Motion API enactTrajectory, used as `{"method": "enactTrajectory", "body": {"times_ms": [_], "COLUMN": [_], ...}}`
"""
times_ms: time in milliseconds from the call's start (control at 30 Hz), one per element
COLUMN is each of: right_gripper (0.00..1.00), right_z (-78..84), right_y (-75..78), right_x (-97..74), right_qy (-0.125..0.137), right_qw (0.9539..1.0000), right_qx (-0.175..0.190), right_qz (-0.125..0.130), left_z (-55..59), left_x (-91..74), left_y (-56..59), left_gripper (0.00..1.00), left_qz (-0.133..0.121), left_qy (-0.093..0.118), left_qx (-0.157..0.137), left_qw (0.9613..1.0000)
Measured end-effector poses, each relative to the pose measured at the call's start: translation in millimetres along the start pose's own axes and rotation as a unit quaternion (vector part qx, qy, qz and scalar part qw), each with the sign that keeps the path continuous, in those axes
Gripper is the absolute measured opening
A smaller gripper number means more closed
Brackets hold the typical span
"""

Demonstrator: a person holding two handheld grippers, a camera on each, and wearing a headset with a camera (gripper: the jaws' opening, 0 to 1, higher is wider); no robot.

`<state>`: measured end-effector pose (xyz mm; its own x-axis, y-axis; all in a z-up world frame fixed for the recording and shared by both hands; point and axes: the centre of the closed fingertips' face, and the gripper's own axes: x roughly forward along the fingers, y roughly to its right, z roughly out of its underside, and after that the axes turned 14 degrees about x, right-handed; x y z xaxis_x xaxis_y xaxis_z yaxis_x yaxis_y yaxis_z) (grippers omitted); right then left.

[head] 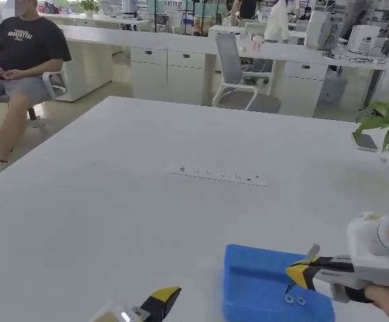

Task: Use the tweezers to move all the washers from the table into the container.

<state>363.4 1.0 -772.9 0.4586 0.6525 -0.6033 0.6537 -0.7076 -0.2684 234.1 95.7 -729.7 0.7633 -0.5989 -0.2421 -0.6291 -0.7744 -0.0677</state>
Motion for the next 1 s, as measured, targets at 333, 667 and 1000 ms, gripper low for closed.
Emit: {"method": "enactTrajectory", "body": {"times_ms": [333, 667, 1000], "right_gripper": [0.03, 0.03, 0.03], "right_z": [-16.0, 7.0, 48.9], "right_y": [-36.0, -53.2, -56.8], "right_x": [-23.8, -33.3, -21.0], "right_qy": [0.049, 0.044, 0.005], "right_qw": [0.9981, 0.9968, 0.9970], "right_qx": [0.013, 0.036, 0.051], "right_qz": [-0.035, -0.056, -0.057], "left_z": [-0.8, -2.9, 1.1], "left_x": [1.1, 0.4, 0.1], "left_y": [3.2, 2.7, 2.1], "left_gripper": [0.86, 0.86, 0.86], "left_qz": [0.006, 0.004, 0.008], "left_qy": [-0.002, 0.003, -0.002], "left_qx": [0.003, 0.001, 0.001], "left_qw": [1.0000, 1.0000, 1.0000]}}
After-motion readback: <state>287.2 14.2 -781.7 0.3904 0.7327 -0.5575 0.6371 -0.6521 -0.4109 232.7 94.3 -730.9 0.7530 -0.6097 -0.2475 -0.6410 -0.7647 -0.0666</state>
